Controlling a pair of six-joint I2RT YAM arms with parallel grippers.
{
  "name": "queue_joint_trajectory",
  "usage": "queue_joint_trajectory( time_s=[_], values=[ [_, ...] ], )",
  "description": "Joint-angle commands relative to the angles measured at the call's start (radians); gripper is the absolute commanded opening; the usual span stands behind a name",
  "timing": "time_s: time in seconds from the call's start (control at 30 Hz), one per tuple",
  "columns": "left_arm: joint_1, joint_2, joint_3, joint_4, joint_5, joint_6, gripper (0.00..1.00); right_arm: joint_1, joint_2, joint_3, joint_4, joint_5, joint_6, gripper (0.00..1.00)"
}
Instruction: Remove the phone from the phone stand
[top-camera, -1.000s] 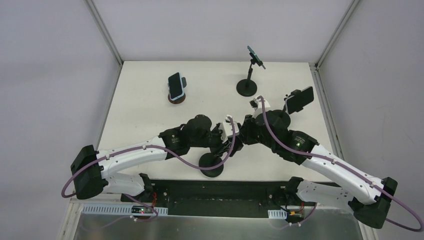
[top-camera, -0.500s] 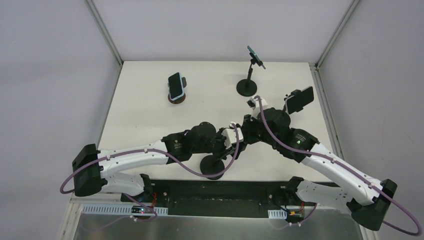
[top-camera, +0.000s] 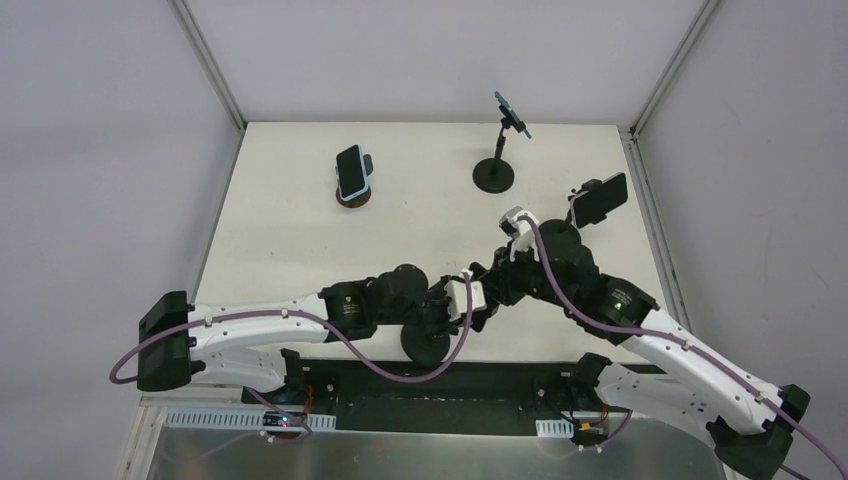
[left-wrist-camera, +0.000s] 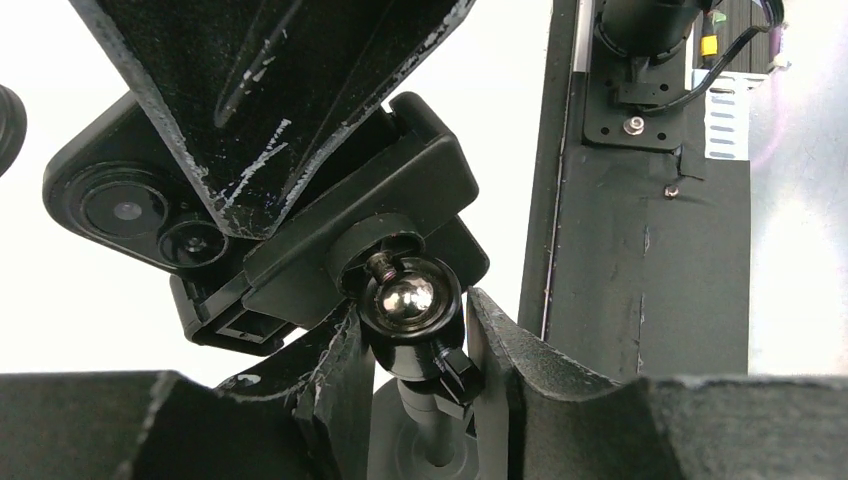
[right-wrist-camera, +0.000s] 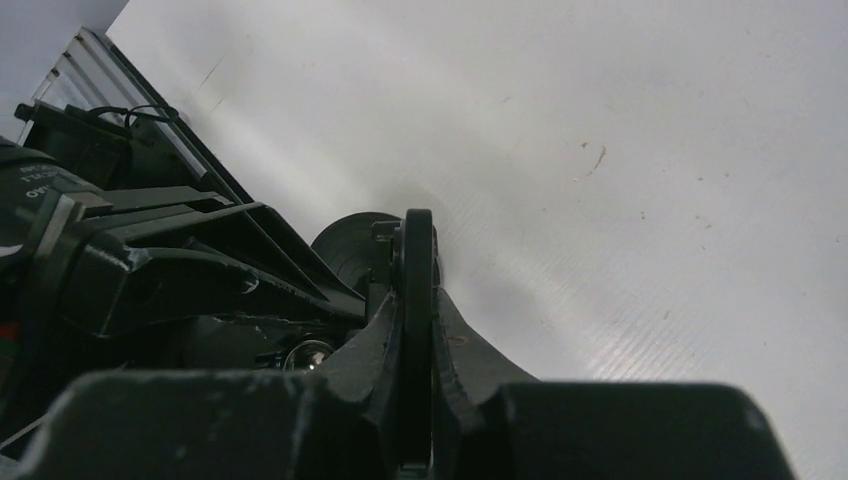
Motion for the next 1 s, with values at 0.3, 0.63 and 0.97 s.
queue_joint_trajectory(
  time_s=[0.3, 0.63, 0.97],
  values=[
    [-0.153, -0.067, -0.12, -0.103, 0.44, -0.035, 0.0, -0.039, -0.105, -0.082, 0.104, 0.104, -0.226, 0.0],
    [-0.153, -0.101, -0.159, -0.102, 0.384, -0.053, 0.0, -0.04, -0.152, -0.071, 0.036, 0.166, -0.154, 0.0],
    [-0.15, -0.071, -0.14, -0.101, -0.088, -0.136, 0.05, 0.134, -0.165, -0.04, 0.02, 0.405, 0.296, 0.0]
  ],
)
